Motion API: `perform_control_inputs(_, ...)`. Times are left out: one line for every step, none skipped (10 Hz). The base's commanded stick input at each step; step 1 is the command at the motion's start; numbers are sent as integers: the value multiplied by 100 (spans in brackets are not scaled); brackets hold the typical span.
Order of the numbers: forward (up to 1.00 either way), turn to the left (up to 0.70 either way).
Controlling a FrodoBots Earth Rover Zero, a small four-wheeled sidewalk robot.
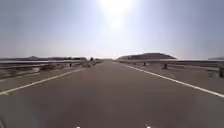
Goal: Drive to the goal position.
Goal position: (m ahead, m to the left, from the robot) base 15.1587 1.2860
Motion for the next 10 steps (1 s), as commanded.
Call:
perform_control_inputs(70, 0)
perform_control_inputs(70, 0)
perform_control_inputs(70, 0)
perform_control_inputs(70, 0)
perform_control_inputs(70, 0)
perform_control_inputs(70, 0)
perform_control_inputs(70, 0)
perform_control_inputs(70, 0)
perform_control_inputs(70, 0)
perform_control_inputs(70, 0)
